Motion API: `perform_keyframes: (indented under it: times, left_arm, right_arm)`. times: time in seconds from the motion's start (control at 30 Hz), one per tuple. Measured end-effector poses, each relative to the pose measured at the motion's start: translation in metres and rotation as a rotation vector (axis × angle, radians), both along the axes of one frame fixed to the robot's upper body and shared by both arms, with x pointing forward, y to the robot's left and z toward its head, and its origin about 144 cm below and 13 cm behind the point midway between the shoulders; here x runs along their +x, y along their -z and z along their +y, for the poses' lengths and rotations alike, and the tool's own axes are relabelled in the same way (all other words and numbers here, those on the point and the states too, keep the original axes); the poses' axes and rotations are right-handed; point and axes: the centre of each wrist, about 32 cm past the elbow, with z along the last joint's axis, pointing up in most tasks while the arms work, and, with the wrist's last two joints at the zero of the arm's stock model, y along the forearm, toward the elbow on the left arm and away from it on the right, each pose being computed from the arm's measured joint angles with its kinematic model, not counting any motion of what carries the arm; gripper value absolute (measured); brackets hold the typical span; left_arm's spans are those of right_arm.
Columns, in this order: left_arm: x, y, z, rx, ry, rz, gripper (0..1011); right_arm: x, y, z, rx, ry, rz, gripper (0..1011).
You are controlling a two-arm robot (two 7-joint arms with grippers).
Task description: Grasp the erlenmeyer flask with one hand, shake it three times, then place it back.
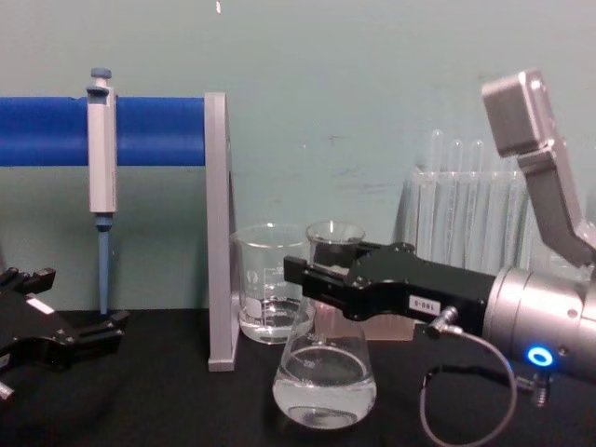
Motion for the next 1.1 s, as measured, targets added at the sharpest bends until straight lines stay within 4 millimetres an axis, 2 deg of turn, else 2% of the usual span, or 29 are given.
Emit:
perform_keyframes:
  times: [0.53,1.1]
  left_arm:
    - [0.000,0.000,0.000,0.000,0.000,0.000,1001]
    - [0.000,0.000,0.000,0.000,0.000,0.000,1001]
  right_arm:
    - [0.013,0.020,0.005,-0.005,0.029,0.052,447]
    - [0.016,0.021,0.007,-0.017,0.024,0.059,447]
